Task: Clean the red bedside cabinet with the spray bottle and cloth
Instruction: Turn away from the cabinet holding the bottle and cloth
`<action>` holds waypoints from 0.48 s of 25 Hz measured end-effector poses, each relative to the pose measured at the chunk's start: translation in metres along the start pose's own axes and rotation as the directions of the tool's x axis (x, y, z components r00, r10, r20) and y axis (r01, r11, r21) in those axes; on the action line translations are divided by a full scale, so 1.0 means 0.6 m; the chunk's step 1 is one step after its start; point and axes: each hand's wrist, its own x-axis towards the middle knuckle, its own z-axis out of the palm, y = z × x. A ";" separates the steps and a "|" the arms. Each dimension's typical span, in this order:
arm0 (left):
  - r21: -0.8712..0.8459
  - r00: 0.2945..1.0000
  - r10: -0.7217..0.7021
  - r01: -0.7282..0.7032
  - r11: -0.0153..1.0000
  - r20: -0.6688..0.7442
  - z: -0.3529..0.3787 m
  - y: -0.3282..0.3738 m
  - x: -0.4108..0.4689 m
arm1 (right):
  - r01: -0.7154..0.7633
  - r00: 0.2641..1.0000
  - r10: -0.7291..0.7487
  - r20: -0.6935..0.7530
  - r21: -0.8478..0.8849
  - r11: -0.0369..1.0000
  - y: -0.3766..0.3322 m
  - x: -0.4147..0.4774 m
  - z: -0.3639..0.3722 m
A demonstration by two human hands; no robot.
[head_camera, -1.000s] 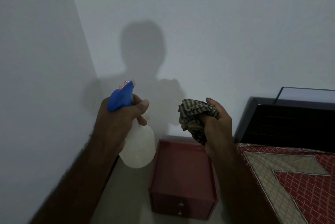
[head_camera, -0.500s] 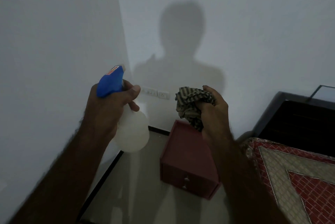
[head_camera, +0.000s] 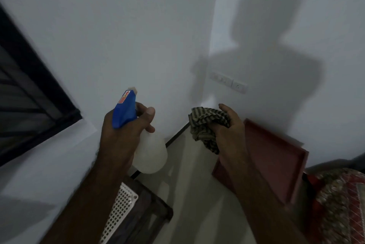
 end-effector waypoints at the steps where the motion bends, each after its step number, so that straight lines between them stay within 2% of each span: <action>1: 0.023 0.999 -0.012 0.013 1.000 -0.033 -0.026 -0.017 -0.005 | -0.024 0.999 0.024 0.025 -0.024 0.999 0.025 -0.006 0.023; 4: 0.072 0.987 -0.080 0.091 0.993 -0.141 -0.102 -0.067 -0.022 | -0.110 0.984 0.118 0.131 -0.072 0.991 0.098 -0.027 0.092; 7: 0.103 0.958 -0.157 0.185 0.977 -0.238 -0.160 -0.113 -0.037 | -0.122 0.978 0.138 0.156 -0.105 0.987 0.150 -0.050 0.147; 12: 0.100 0.896 -0.178 0.238 0.966 -0.407 -0.245 -0.183 -0.058 | -0.153 0.952 0.201 0.229 -0.212 0.965 0.224 -0.093 0.235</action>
